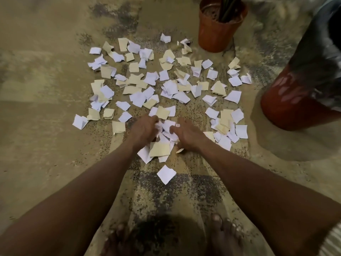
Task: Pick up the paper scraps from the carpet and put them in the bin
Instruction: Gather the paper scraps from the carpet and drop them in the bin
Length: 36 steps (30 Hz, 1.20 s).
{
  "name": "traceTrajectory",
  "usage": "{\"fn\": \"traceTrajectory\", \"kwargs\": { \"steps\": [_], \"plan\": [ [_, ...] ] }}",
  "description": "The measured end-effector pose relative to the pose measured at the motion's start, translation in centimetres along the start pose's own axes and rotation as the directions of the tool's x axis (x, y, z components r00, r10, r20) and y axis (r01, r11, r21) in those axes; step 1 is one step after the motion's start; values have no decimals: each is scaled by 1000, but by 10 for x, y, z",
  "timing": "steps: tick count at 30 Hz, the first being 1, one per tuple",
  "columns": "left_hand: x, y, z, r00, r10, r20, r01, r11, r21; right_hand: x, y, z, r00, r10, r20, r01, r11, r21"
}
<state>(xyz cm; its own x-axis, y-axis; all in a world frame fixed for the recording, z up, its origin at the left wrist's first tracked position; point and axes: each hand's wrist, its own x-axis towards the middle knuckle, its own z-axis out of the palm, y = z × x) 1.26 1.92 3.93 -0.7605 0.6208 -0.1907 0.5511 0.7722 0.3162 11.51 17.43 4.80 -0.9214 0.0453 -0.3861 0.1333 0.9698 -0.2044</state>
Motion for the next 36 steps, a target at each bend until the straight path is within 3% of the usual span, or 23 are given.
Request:
{"fn": "traceTrajectory", "kwargs": {
  "steps": [3, 8, 13, 17, 23, 27, 31, 33, 36],
  "plan": [
    [1, -2, -12, 998, -47, -35, 43, 992, -116, 1, 3, -11, 997, 59, -43, -50, 983, 179],
    [8, -12, -38, 985, -157, -73, 138, 966, -217, 11, 16, -50, 994, 107, -11, -101, 966, 238],
    [14, -11, -64, 954, -300, -1, 270, 862, -429, 21, 25, -96, 993, 98, 72, -112, 971, 211],
    [19, -2, -95, 948, -317, 0, 283, 845, -454, 26, 27, -138, 994, 47, 94, -63, 982, 176],
    [25, 30, -133, 944, -261, 200, 316, 547, -775, 31, 24, -190, 999, 17, -30, -6, 945, 328],
    [32, 60, -138, 943, -174, 283, 328, 343, -880, 29, 33, -207, 966, 173, -192, -17, 783, 622],
    [39, 89, -133, 925, -101, 367, 374, 62, -925, 23, 38, -204, 913, 308, -266, -17, 682, 731],
    [42, 100, -132, 918, -98, 385, 388, 13, -922, 18, 39, -204, 904, 346, -251, -35, 645, 763],
    [50, 113, -131, 918, -132, 373, 381, 40, -924, 9, 49, -211, 874, 411, -261, -36, 590, 807]
  ]
}}
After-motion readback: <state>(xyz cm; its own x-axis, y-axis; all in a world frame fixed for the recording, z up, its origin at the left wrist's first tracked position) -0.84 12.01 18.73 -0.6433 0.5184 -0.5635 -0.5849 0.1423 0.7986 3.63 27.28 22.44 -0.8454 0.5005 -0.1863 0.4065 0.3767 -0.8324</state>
